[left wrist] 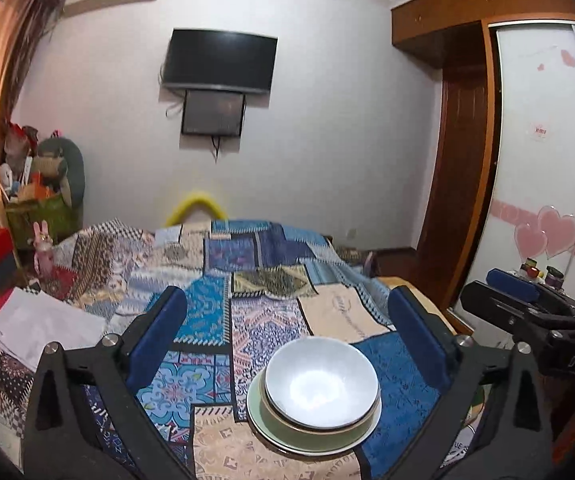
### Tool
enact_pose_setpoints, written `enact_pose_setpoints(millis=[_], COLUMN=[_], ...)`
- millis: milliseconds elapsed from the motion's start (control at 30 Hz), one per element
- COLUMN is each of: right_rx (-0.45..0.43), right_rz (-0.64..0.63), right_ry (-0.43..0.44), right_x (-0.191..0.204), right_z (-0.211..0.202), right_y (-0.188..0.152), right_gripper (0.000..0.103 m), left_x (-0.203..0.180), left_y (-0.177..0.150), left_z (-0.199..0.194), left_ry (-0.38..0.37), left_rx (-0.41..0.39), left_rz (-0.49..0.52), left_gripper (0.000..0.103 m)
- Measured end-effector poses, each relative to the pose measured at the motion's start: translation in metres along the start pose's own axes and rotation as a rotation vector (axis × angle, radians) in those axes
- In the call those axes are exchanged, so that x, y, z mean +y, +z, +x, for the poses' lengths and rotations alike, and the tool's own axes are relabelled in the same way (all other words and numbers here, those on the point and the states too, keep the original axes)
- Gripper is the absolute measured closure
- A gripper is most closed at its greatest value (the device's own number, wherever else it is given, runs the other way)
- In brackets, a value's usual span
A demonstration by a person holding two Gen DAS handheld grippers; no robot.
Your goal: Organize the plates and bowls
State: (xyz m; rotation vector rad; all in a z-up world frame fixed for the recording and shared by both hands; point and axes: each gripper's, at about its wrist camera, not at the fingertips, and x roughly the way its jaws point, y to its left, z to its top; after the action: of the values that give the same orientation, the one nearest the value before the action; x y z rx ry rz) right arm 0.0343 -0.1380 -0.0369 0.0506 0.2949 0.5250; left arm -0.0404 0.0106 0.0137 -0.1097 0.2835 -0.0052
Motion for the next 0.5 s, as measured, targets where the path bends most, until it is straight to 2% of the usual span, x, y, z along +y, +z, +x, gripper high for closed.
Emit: enact_pose_setpoints(millis=[500], right_rx=[-0.015], right_rz=[-0.004], right_ry=[0.010], right_x=[0.001], right_z=[-0.002], right_y=[-0.004], right_gripper=[0.000], left_x=[-0.006], left_y=[-0.007], left_z=[-0.015], left_ry=[0.020], left_rx=[-0.051], left_rz=[0.034], left_gripper=[0.000])
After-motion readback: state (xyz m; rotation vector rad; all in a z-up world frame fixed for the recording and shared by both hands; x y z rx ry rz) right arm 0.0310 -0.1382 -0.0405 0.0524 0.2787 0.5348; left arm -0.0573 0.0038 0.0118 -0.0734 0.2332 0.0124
